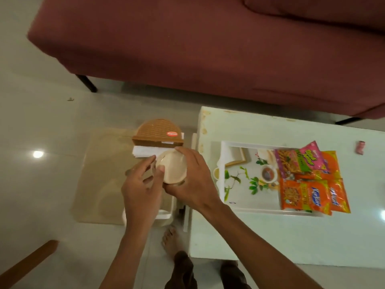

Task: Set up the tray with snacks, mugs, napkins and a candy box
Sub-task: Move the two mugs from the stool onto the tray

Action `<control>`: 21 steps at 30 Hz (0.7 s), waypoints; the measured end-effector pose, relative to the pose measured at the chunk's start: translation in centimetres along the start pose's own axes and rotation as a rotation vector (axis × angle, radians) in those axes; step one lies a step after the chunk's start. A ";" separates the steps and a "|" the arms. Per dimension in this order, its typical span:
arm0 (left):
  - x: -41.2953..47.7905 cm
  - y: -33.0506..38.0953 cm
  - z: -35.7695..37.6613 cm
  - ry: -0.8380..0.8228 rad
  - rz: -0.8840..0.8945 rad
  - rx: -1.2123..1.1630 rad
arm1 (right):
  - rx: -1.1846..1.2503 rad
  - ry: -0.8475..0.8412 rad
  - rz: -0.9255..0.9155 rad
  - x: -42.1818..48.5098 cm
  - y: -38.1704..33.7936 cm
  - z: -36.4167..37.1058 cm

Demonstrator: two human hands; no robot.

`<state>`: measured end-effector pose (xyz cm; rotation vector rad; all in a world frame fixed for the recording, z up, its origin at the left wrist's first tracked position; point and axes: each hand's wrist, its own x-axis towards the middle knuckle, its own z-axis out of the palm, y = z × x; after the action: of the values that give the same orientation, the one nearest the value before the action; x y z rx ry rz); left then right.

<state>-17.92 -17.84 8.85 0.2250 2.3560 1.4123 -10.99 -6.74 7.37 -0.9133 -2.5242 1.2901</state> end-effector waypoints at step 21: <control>-6.8 5.7 25.3 -0.415 -0.089 -0.075 | -0.166 0.307 0.252 -4.3 18.7 -17.8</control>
<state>-1.92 3.23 4.87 0.3510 1.9490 1.2677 7.89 11.04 4.27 -1.3854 -2.3552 0.9183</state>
